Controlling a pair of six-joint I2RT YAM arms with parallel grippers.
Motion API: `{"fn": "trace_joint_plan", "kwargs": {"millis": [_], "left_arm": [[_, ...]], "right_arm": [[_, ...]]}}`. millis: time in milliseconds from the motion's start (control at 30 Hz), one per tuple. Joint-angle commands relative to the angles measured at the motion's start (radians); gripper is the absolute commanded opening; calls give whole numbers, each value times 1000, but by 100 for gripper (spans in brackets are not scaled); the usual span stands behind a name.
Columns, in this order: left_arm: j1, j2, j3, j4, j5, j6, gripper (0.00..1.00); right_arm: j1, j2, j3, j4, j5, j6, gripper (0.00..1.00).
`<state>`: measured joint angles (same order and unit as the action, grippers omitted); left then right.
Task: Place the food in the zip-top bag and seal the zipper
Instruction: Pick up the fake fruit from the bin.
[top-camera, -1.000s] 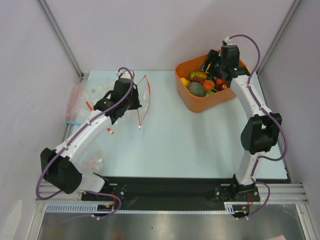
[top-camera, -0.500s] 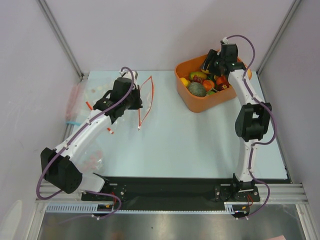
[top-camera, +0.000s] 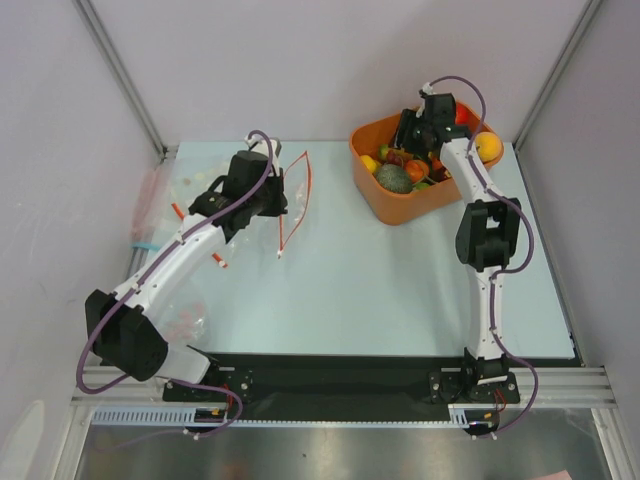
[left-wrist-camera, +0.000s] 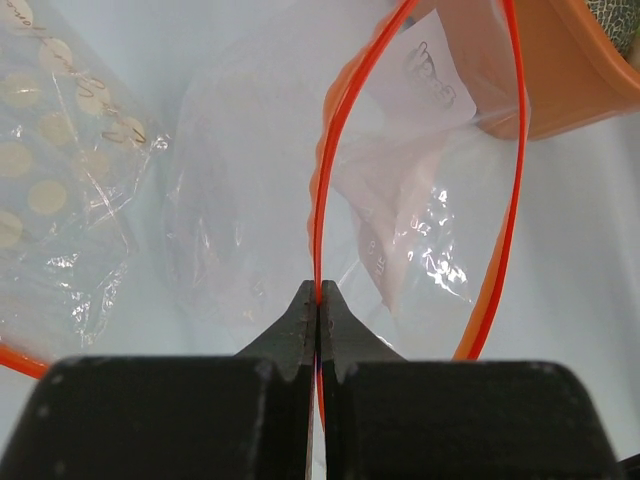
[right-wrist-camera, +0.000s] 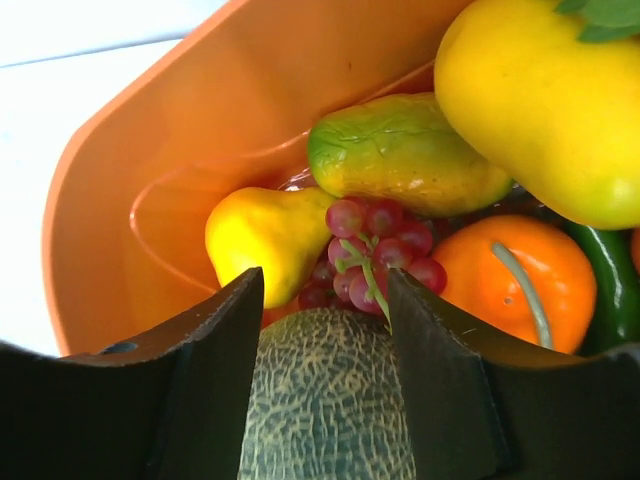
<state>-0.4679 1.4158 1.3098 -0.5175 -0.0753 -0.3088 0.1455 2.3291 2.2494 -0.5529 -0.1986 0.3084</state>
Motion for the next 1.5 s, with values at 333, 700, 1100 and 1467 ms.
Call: {"fn": "trace_joint_plan", "kwargs": {"millis": [333,700,1100,1467], "left_arm": [[5,29,82,-15,35,25,0],[6,29,78,-13,39,33,0],[3,9,72,-22,48,19,0],[-18,35,103,-73,60,-38,0]], "right_arm": [[28,72,104,10,70,-40,40],[35,111,128,18,160,-63,34],[37,15,110,34,163,-68,0],[37,-313,-131,79,148,-57,0]]}}
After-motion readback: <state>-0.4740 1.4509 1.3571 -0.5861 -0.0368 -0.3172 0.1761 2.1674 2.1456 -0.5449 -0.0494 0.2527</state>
